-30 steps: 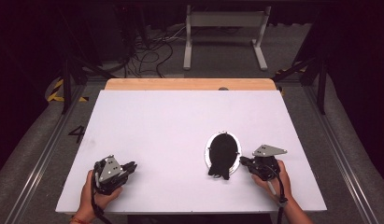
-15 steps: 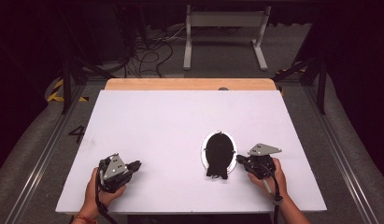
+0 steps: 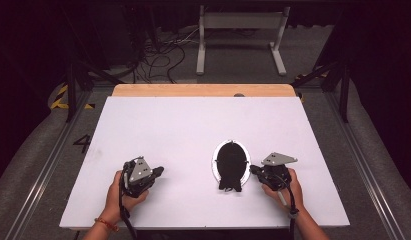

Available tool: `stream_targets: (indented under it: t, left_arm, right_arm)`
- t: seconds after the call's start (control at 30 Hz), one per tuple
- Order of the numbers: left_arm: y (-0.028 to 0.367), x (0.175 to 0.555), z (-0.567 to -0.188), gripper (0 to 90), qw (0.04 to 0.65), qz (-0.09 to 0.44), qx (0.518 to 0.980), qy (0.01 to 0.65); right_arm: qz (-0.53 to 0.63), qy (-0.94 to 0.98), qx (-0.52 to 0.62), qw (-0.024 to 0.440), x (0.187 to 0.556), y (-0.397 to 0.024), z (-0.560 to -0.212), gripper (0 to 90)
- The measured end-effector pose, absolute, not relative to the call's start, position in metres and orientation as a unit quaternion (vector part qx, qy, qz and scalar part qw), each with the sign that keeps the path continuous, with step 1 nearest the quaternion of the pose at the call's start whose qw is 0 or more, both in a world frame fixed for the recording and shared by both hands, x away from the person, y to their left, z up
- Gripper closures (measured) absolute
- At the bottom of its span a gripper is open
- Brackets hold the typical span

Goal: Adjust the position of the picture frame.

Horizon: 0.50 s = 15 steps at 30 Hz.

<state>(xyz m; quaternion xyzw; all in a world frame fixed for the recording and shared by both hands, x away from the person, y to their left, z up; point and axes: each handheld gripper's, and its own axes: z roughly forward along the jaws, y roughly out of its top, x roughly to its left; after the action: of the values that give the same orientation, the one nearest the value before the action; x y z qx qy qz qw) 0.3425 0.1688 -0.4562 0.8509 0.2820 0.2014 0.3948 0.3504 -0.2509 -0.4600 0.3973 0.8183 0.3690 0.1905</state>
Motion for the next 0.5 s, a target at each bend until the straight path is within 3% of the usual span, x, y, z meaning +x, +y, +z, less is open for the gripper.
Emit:
stream_targets:
  t: [0.5]
  left_arm:
    - [0.141, 0.362, -0.454, 90.0, 0.390, 0.193, 0.864, 0.254]
  right_arm:
    - [0.373, 0.820, 0.393, 0.185, 0.351, -0.238, -0.461, 90.0]
